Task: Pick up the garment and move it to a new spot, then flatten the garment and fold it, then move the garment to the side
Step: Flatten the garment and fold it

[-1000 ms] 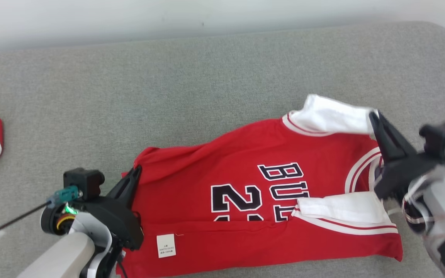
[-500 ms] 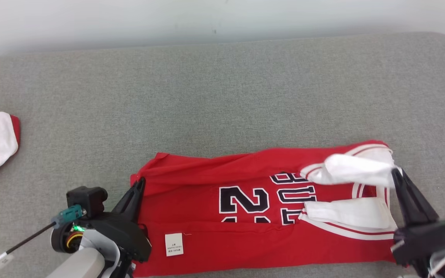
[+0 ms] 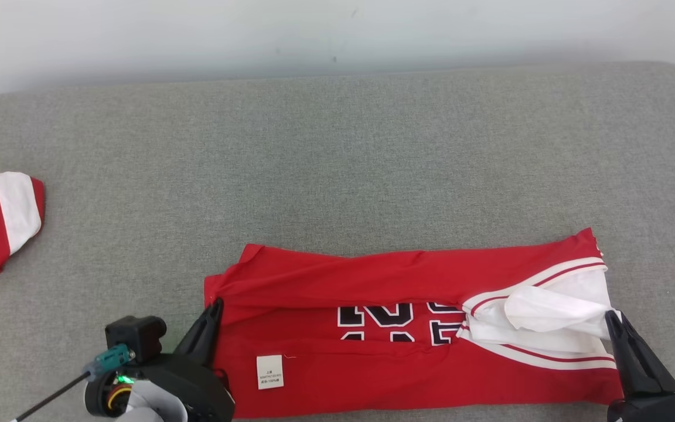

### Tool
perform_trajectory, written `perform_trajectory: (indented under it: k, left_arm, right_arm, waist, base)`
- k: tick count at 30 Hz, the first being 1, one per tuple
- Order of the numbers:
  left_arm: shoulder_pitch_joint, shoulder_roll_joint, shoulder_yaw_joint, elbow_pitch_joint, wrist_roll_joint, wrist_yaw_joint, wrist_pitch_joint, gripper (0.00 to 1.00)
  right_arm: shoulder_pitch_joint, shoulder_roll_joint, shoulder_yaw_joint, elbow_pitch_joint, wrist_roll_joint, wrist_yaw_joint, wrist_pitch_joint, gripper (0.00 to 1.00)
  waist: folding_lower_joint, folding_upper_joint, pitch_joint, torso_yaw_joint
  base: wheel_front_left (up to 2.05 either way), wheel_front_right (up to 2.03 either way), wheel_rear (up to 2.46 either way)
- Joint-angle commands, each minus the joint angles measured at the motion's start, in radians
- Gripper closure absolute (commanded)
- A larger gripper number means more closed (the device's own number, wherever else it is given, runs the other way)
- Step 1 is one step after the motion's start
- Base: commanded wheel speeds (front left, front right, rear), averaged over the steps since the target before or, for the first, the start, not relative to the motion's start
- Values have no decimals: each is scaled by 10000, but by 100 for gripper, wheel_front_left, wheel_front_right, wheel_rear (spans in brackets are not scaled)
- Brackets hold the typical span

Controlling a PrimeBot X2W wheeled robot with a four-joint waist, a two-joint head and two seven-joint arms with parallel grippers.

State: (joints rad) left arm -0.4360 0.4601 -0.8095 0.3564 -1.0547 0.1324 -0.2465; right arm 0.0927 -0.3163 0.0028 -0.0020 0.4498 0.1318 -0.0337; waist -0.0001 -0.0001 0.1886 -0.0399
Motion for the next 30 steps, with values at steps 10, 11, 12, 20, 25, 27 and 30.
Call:
perform_trajectory:
  k: [10,11,12,20,25,27,30]
  left_arm:
    - [595,-131,7,-393,521,166,-166,0]
    - [634,-133,94,-483,578,186,-175,0]
    - [684,-130,205,-584,631,228,-189,0]
    - [1544,-325,2611,-1714,2361,512,-187,0]
    - [2116,-605,4066,-2275,3980,452,-188,0]
    - [2283,-766,4524,-2430,4475,349,-188,0]
    - [2568,-974,5226,-2540,5087,126,-189,0]
  right_arm:
    - [105,220,-358,-199,-421,-25,185,0]
    - [66,210,-377,-218,-424,-25,205,0]
    - [21,186,-393,-231,-428,-25,212,0]
    - [-445,15,-577,111,-720,-25,683,0]
    - [-746,-6,-665,535,-905,-25,953,0]
    - [-877,-35,-666,775,-1003,-25,1068,0]
    - [-1047,-33,-650,1189,-1062,-25,1253,0]
  waist:
    - [1,1,-173,70]
    - [1,1,-199,80]
    - [1,1,-218,91]
    - [1,1,-423,252]
    - [1,1,-503,422]
    - [1,1,-520,477]
    - [1,1,-535,536]
  base:
    - [0,0,0]
    - [0,0,0]
    - [0,0,0]
    - [0,0,0]
    - [0,0,0]
    - [0,0,0]
    - [0,0,0]
